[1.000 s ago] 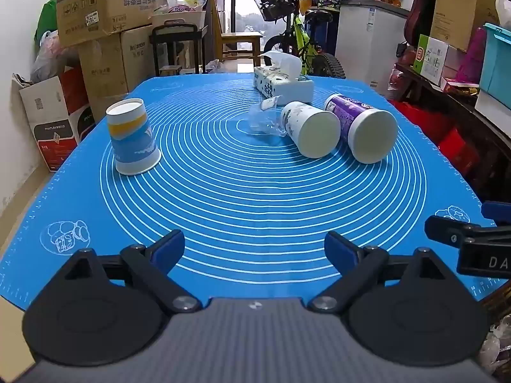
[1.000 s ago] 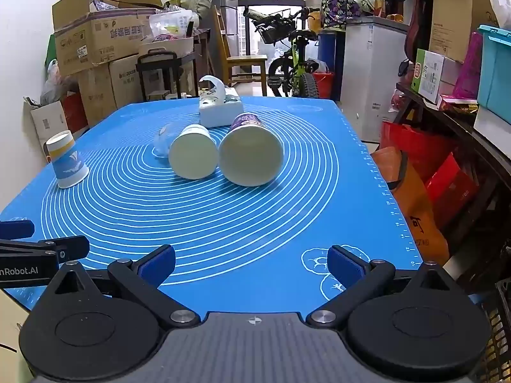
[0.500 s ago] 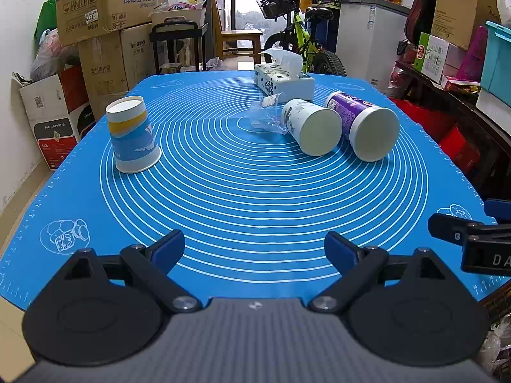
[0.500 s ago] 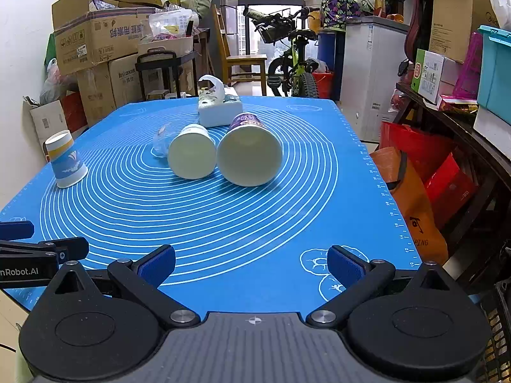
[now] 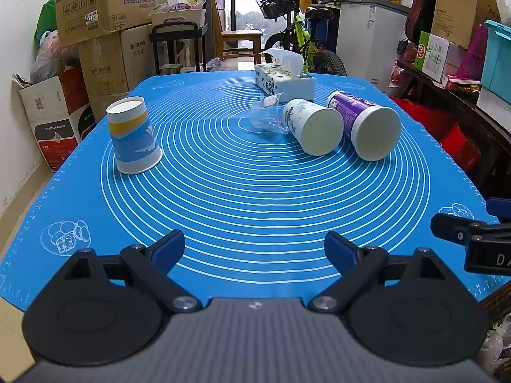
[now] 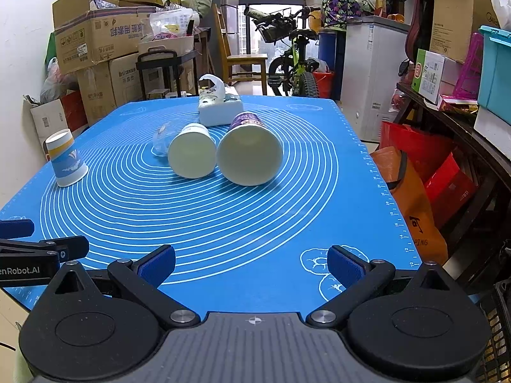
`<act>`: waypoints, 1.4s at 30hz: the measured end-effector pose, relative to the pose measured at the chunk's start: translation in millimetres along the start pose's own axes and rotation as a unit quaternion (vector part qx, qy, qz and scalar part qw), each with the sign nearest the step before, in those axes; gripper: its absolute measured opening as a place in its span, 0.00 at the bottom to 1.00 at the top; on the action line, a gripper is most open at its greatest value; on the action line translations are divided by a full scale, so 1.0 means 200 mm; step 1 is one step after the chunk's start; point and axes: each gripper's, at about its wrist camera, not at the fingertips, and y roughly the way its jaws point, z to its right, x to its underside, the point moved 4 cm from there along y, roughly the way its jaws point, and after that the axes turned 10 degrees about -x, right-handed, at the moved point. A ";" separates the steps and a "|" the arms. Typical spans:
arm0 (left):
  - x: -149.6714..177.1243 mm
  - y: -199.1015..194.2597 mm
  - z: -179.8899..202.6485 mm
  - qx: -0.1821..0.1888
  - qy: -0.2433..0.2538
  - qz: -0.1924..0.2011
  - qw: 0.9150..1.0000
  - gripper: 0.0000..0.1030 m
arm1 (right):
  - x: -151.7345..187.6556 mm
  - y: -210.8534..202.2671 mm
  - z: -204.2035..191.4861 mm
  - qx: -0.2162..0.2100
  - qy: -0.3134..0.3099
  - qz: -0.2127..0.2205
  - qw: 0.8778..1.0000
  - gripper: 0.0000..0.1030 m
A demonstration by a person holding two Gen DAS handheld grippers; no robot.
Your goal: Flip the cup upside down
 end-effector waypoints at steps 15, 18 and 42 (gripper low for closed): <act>-0.01 0.00 0.00 -0.003 0.003 0.002 1.000 0.91 | 0.00 0.00 0.00 0.000 0.000 0.000 1.000 0.98; -0.01 0.00 0.00 -0.003 0.003 0.002 1.000 0.91 | 0.00 0.00 0.00 0.000 0.000 0.000 1.000 0.98; -0.01 0.00 0.01 -0.004 0.008 0.008 1.000 0.91 | -0.01 -0.02 0.00 0.000 -0.001 0.007 1.000 0.98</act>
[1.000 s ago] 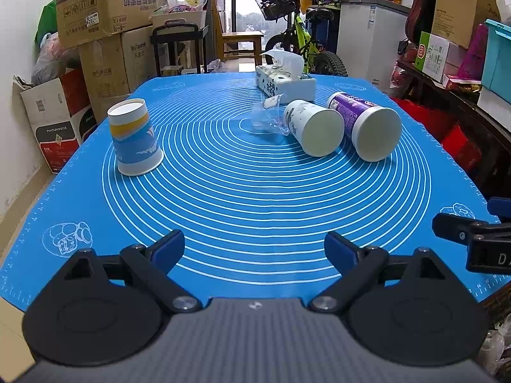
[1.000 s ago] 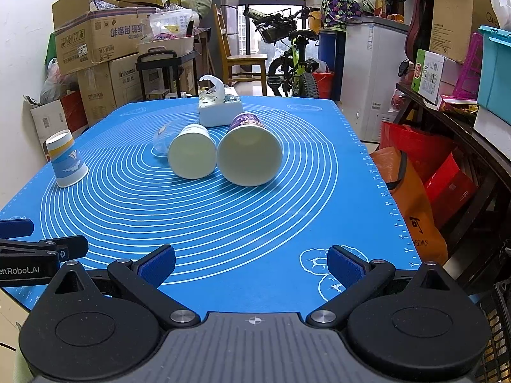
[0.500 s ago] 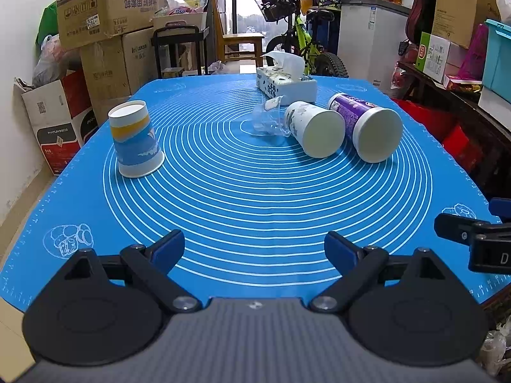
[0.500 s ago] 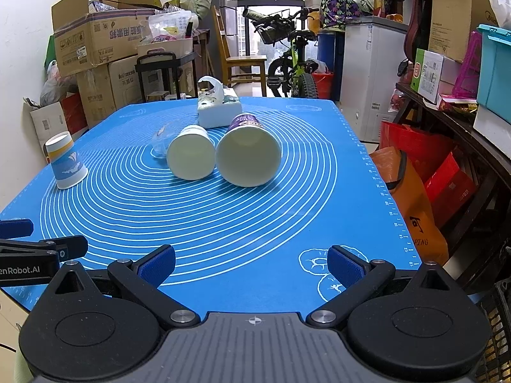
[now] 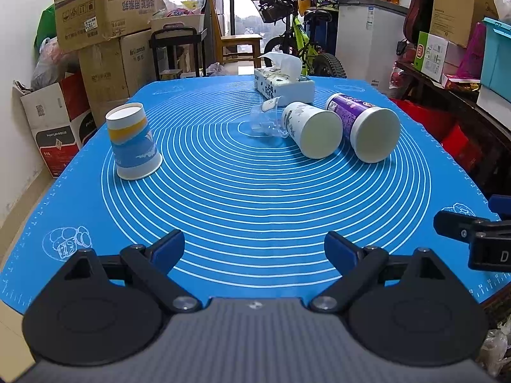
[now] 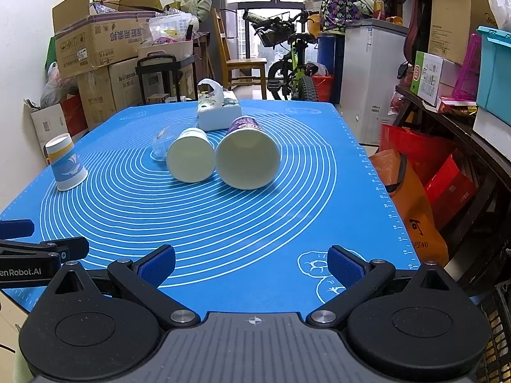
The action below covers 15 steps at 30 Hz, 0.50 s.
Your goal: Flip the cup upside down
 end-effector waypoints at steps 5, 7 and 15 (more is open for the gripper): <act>0.00 0.00 0.00 0.000 0.000 0.000 1.000 0.91 | 0.00 0.00 0.01 0.000 0.002 0.000 1.000 0.98; 0.00 0.00 0.00 0.000 0.000 0.000 1.000 0.91 | 0.00 0.00 0.01 0.000 0.002 0.001 1.000 0.98; 0.00 0.01 0.01 -0.001 0.001 0.000 1.000 0.91 | 0.00 0.01 0.02 0.001 0.001 0.003 1.000 0.98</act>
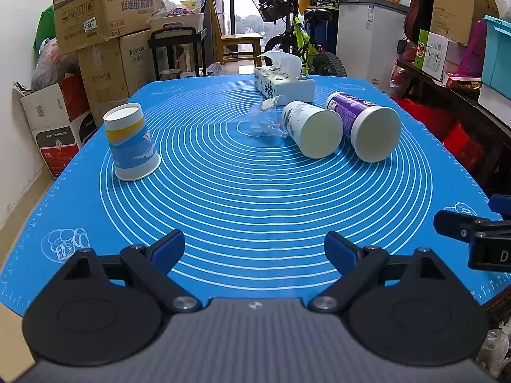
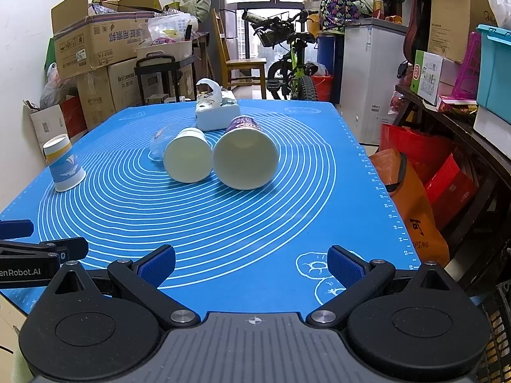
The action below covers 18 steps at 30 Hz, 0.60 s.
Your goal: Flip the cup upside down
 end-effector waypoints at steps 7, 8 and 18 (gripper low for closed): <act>-0.07 0.06 0.04 0.002 0.000 0.003 1.000 0.91 | -0.07 0.05 0.06 0.004 0.004 0.012 1.000 0.98; -0.09 0.07 0.06 0.001 0.001 0.006 1.000 0.91 | -0.08 0.05 0.08 0.005 0.005 0.014 1.000 0.98; -0.37 0.28 0.16 0.001 -0.020 0.022 1.000 0.91 | -0.21 0.19 0.27 0.020 0.021 0.028 0.999 0.98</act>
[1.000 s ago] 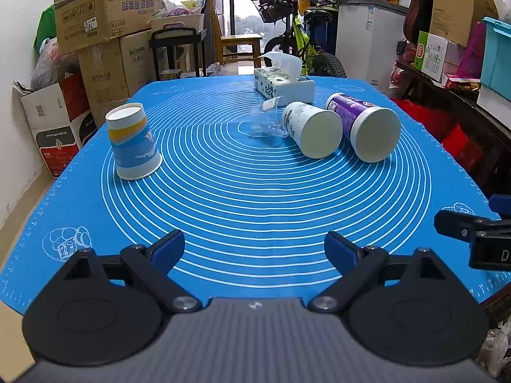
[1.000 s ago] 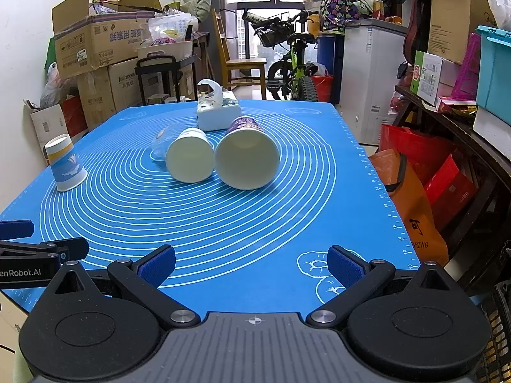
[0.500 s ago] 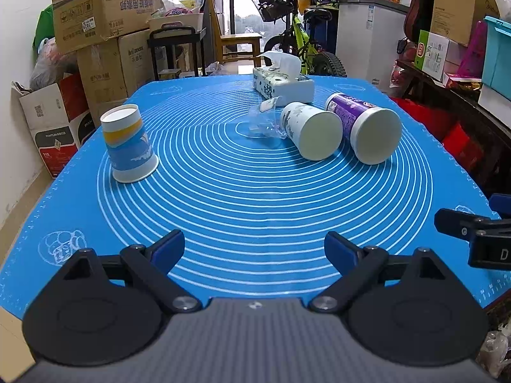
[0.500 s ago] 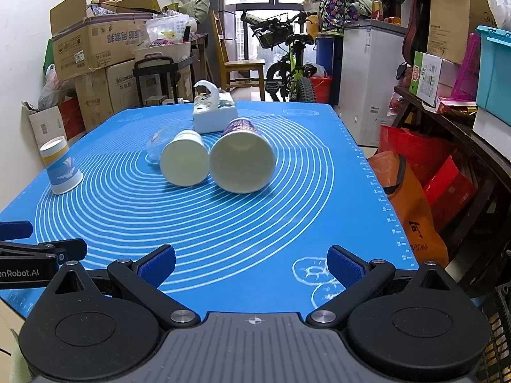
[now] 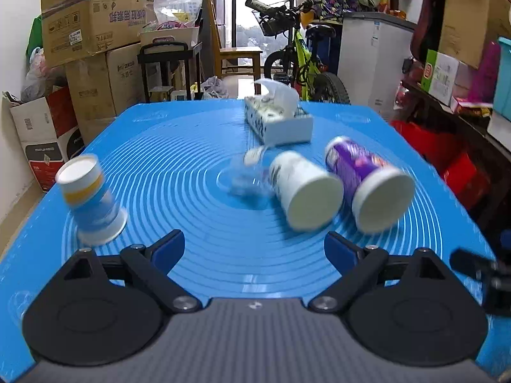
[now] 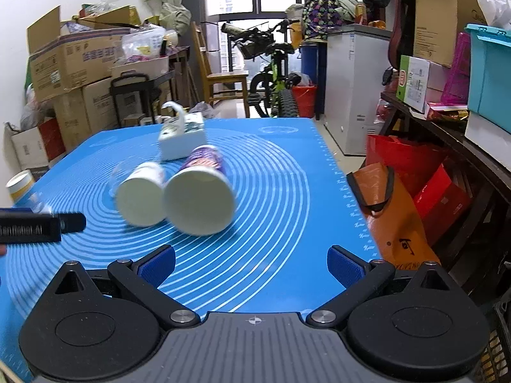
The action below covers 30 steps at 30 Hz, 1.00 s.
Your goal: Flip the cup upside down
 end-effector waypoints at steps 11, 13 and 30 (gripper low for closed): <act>-0.21 0.29 0.16 0.001 -0.039 -0.009 0.999 0.91 | -0.09 0.18 0.22 0.016 0.028 0.005 0.999 0.98; -0.23 0.34 0.19 0.002 -0.042 -0.020 0.999 0.91 | -0.09 0.20 0.25 0.016 0.035 0.004 0.999 0.98; -0.21 0.46 0.25 0.049 -0.038 -0.095 0.994 0.58 | -0.04 0.26 0.26 0.013 0.036 -0.009 0.999 0.98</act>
